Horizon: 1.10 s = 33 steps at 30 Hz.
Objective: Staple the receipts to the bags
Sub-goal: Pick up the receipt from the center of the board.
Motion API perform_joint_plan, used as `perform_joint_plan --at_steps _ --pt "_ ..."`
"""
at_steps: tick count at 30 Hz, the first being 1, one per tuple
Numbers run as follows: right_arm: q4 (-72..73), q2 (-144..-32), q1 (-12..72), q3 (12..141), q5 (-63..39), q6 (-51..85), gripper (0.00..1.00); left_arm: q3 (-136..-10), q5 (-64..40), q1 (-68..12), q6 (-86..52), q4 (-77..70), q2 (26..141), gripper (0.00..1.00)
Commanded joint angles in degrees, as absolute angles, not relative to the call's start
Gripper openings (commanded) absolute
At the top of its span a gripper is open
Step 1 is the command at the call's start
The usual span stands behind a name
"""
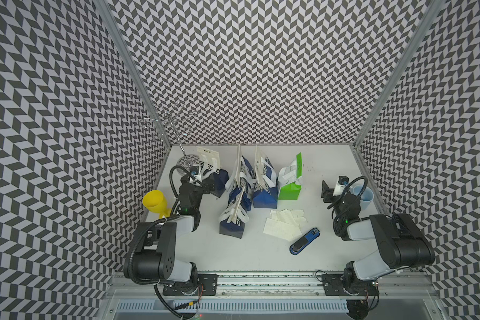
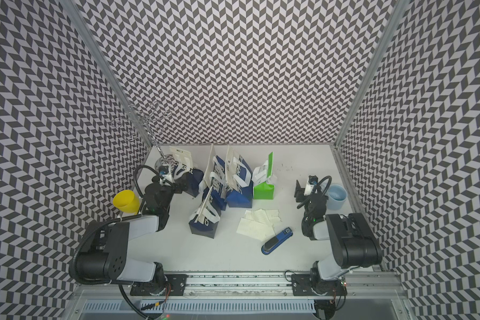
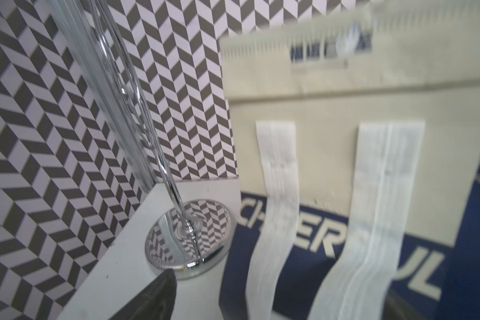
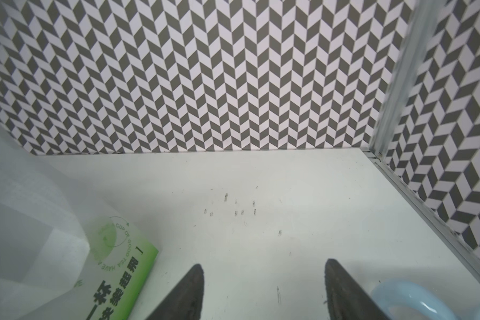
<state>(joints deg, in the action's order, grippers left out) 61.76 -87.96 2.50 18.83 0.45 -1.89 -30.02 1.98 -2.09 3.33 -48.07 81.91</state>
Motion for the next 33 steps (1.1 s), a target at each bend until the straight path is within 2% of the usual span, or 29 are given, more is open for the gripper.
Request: perform_joint_plan --at_steps 1,2,4,6,9,11,13,16,20,24,33 --pt "44.6 -84.1 3.2 28.9 -0.6 -3.5 0.6 -34.3 11.6 -3.7 -0.5 -36.3 79.4 1.0" --pt "41.5 -84.1 3.4 31.3 2.3 -2.2 0.56 -35.4 16.1 -4.5 -3.6 -34.2 78.8 1.0" --pt "37.2 -83.2 4.2 34.0 11.9 4.5 0.56 -38.0 25.7 -6.5 -9.6 -27.7 77.9 1.0" --pt "31.1 -80.5 4.3 35.3 19.3 18.2 0.55 -41.2 32.6 -8.6 -15.2 -18.8 77.2 1.0" --pt "19.6 -76.3 4.9 35.9 17.9 33.3 0.54 -44.1 36.1 -11.5 -22.2 -7.7 75.2 1.0" --pt "15.0 -74.1 6.7 34.7 14.6 38.5 0.54 -45.0 36.3 -14.1 -26.1 -2.4 73.8 1.0" --pt "13.3 -72.1 10.1 32.7 11.4 38.9 0.54 -45.9 37.0 -16.5 -29.4 3.3 72.5 1.0" --pt "10.5 -70.3 16.5 30.9 6.1 34.9 0.56 -45.0 32.0 -18.5 -31.9 7.6 69.2 1.0" --pt "7.2 -70.9 23.6 29.4 -1.6 30.4 0.57 -41.4 24.5 -21.4 -31.3 6.6 63.3 1.0" --pt "8.8 -72.9 29.4 28.2 -7.2 26.9 0.58 -40.2 21.3 -22.5 -30.1 6.3 59.8 1.0" --pt "2.4 -82.8 35.1 34.8 -5.3 21.4 0.69 -45.2 18.9 -22.7 -27.1 8.7 61.2 1.0"
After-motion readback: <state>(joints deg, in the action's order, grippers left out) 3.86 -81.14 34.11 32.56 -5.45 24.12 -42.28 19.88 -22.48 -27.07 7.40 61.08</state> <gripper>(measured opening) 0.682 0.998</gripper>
